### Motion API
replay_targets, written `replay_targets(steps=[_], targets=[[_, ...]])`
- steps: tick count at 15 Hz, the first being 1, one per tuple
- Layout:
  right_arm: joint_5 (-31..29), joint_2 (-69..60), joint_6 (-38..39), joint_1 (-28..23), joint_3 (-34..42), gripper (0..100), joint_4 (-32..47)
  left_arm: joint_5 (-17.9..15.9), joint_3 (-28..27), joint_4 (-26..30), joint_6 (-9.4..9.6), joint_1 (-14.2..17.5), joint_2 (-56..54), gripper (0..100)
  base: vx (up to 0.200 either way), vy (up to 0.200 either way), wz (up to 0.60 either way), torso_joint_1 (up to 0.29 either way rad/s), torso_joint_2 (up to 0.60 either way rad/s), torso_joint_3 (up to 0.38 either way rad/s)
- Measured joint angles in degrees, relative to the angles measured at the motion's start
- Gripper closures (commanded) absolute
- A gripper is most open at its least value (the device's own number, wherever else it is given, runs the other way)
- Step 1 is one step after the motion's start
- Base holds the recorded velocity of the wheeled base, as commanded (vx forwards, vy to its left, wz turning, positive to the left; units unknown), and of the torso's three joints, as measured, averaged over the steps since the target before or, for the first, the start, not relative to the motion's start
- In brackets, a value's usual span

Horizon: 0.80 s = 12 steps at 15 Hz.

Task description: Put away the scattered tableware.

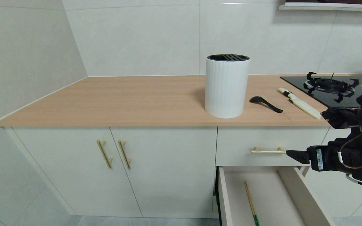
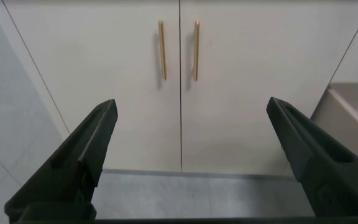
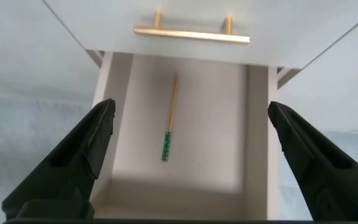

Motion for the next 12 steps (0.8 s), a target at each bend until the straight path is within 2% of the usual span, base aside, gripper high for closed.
replay_targets(steps=[10, 12], targets=[[0.04, 0.22, -0.30, -0.02, 0.13, 0, 0.01, 0.00, 0.00, -0.07, 0.00, 0.00, -0.02, 0, 0.000, 0.000, 0.00, 0.215, -0.50, -0.279], [0.17, 0.22, -0.41, -0.02, 0.17, 0, 0.00, 0.00, 0.00, -0.07, 0.00, 0.00, -0.02, 0, 0.000, 0.000, 0.00, 0.102, -0.22, -0.125]])
